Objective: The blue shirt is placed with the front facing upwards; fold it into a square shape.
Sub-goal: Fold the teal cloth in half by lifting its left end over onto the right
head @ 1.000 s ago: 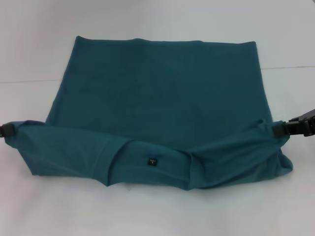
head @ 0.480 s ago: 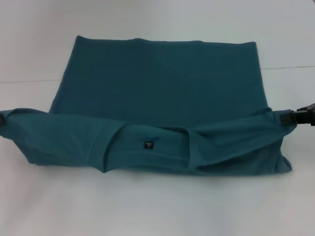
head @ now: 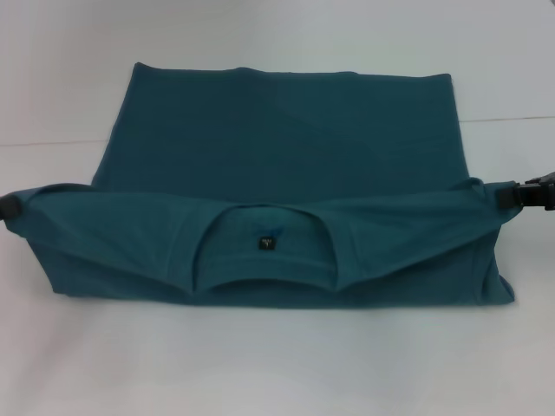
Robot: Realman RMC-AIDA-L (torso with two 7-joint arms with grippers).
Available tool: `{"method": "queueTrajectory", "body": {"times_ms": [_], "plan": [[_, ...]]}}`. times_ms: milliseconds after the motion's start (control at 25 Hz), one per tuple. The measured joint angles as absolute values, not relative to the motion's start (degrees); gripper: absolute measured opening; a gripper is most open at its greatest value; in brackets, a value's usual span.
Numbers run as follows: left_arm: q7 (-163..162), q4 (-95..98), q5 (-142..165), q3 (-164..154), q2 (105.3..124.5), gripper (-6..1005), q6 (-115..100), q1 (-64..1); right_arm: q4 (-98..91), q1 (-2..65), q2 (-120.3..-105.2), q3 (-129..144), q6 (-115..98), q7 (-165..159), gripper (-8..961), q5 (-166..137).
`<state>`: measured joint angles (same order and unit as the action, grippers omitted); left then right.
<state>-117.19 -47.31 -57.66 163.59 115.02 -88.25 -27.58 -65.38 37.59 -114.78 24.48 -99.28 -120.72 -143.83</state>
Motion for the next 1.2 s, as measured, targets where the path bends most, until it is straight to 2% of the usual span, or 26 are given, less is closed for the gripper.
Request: {"method": "queueTrajectory", "body": {"times_ms": [520,840,1200], "plan": [[-110.3,-47.7,-61.2,163.1,117.13,30,-88.7,-27.1,-65.4,36.9,-114.96,25.1,-98.4,-119.3,35,-141.6],[-107.6,-47.3,-62.6,163.2,117.74,29,-89.2,-26.2,-65.4,36.0,-115.08,25.1,-98.3,-118.2,36,-140.9],[-102.1,-47.3,-67.1,163.2,118.70,29,-91.3,-23.6,-65.8,34.6,-115.84,25.4,-100.0,-115.9,35,-137.8]]}}
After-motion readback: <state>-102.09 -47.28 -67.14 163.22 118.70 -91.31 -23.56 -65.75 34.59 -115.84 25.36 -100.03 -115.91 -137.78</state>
